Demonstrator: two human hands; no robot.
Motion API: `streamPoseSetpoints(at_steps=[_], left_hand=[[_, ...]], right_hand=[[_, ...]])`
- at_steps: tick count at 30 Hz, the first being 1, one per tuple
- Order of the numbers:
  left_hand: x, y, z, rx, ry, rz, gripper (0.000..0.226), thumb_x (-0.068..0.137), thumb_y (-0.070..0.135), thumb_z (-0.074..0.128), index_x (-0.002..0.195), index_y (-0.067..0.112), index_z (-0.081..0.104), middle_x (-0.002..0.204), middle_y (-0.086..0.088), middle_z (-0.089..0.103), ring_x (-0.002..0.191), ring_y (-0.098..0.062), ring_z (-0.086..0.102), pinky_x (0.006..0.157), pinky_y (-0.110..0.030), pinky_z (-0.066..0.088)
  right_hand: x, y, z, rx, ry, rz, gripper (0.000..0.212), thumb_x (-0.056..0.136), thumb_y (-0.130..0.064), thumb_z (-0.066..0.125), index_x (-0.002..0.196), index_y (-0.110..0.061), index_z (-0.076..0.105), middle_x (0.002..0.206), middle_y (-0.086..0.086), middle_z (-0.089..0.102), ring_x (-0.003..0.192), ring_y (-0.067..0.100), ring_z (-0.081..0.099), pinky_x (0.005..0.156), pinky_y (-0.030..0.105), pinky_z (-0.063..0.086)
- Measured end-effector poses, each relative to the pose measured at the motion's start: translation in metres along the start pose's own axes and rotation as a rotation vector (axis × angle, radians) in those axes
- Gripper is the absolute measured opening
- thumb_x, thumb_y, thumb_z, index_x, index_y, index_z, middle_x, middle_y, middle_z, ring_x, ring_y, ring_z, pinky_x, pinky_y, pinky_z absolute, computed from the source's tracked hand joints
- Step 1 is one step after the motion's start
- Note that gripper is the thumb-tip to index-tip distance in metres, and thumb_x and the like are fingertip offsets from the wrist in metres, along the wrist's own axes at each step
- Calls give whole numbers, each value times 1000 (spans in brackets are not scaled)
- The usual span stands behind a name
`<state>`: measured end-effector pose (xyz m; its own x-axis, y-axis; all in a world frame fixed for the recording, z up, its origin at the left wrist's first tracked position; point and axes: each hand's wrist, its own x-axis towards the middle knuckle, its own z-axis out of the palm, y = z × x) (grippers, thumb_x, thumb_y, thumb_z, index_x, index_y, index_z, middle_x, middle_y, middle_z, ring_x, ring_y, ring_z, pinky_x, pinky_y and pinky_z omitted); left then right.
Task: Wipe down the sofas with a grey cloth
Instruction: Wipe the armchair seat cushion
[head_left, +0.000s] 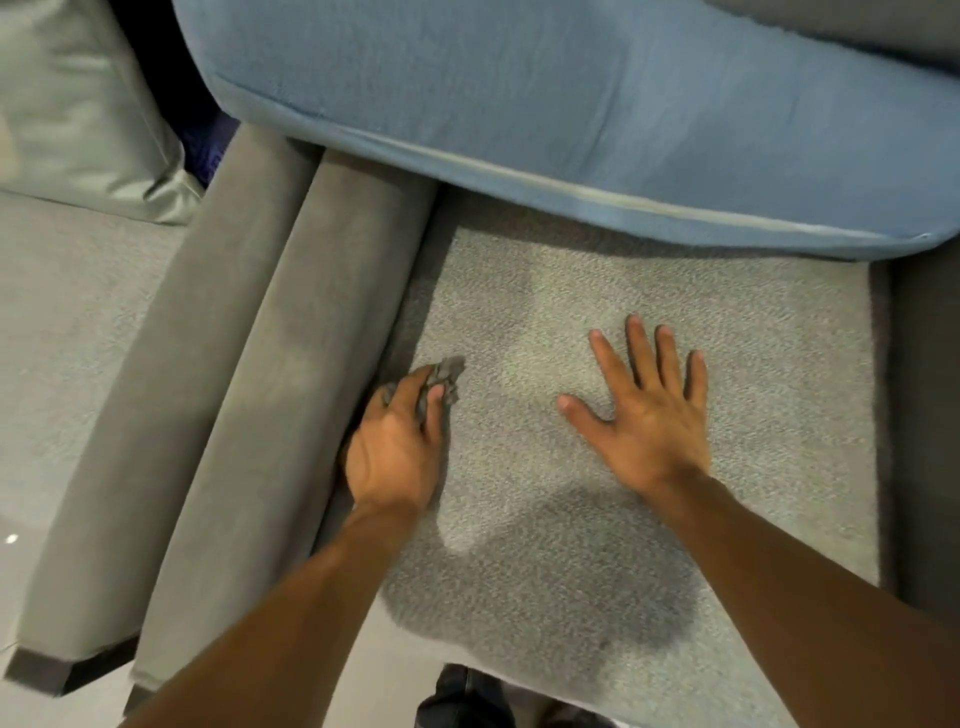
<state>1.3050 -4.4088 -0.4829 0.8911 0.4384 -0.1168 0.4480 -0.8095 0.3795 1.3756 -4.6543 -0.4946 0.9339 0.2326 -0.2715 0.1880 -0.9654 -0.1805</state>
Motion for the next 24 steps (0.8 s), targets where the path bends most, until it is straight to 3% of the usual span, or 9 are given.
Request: streamPoseSetpoints(at_steps=[10,16,19,24], left_hand=[[-100,-34,-18,124,-49,65,41,99,51,43,122,30,71,100,-5,74,68,-33,72,55,-37,55],[-45,-21,-6,46,44,11,34,105,46,45,128,33,67,104,-8,67,77,-34,69,59,-39,54],[-58,-28,1,81,67,77,38,104,48,45,124,28,70,99,-8,69,67,-33,68,52,-36,52],[-106,-43,-6,150,15,73,41,101,48,45,123,24,70,99,-9,75,75,-34,71,71,-41,55]], right_hand=[[0,-1,-3,-24,-43,12,82,87,-86,6,155,-44,-11,164,-2,-21,150,26,-22,121,56,-6],[1,0,1,-36,-45,13,81,87,-86,7,155,-44,-11,165,-2,-20,151,25,-21,121,54,-8],[-3,0,1,-21,-51,9,81,89,-84,10,156,-43,-9,165,0,-18,151,25,-20,121,54,-9],[-47,-6,3,15,-105,4,83,89,-84,14,156,-41,-9,165,4,-19,150,28,-22,121,53,-10]])
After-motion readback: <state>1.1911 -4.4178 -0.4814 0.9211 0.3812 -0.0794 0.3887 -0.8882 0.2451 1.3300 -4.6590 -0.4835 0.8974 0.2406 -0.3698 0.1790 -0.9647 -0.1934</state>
